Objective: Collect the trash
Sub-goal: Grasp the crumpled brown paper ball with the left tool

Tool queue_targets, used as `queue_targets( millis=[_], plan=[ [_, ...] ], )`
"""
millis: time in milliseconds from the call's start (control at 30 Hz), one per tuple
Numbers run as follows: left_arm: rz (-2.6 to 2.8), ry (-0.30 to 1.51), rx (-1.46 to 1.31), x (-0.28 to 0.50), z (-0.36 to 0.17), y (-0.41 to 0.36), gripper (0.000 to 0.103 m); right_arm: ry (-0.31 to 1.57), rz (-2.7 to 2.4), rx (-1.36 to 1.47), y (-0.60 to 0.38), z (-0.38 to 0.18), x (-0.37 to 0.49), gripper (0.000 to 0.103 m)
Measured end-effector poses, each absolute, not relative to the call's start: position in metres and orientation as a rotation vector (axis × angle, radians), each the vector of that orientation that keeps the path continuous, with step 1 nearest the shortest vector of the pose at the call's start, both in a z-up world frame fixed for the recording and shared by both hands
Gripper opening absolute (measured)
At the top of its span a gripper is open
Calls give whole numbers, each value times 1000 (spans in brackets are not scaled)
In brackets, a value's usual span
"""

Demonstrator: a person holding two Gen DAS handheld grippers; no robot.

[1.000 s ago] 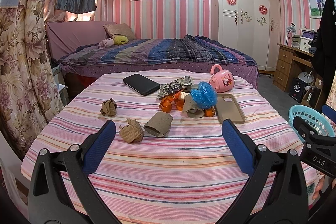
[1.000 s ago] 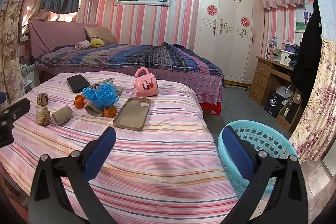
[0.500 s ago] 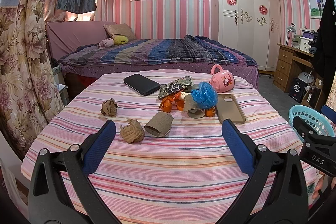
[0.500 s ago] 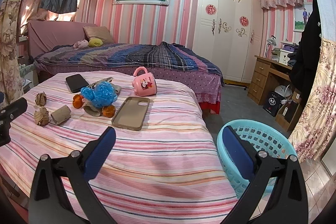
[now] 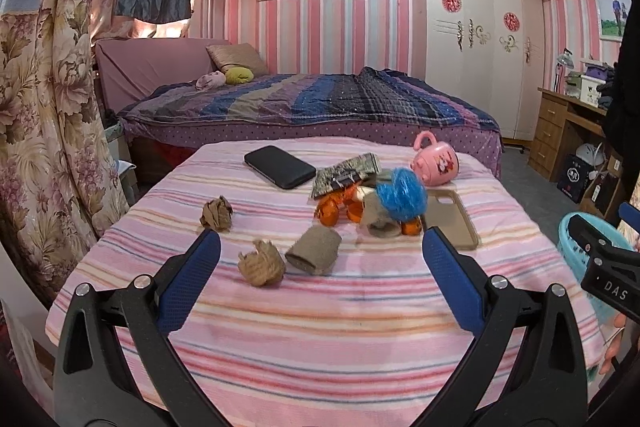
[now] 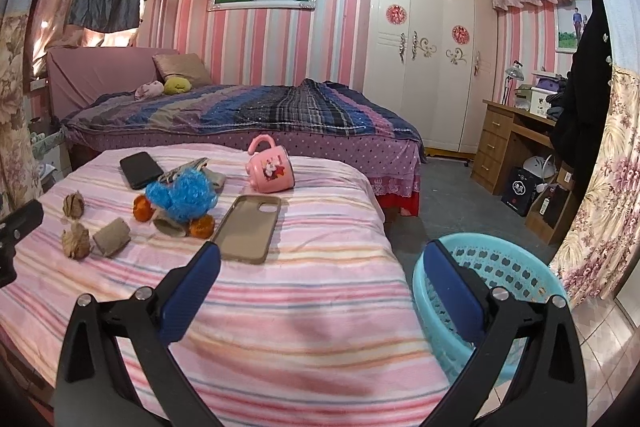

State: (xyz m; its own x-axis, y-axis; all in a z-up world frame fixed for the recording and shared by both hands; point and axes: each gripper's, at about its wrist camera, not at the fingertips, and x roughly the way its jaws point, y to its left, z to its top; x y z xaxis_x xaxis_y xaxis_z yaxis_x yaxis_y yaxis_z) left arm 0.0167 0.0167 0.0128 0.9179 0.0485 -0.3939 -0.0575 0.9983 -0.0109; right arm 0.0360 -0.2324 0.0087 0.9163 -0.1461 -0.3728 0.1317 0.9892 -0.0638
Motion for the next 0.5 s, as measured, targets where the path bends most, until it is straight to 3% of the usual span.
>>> queue_targets(
  millis=[333,500],
  plan=[
    [76,372,-62,63,50,55,98,378,-109,0,-227,44,98,99],
    [178,386,-85,79,40,93,98,455,-94,-20,-217,23,145,99]
  ],
)
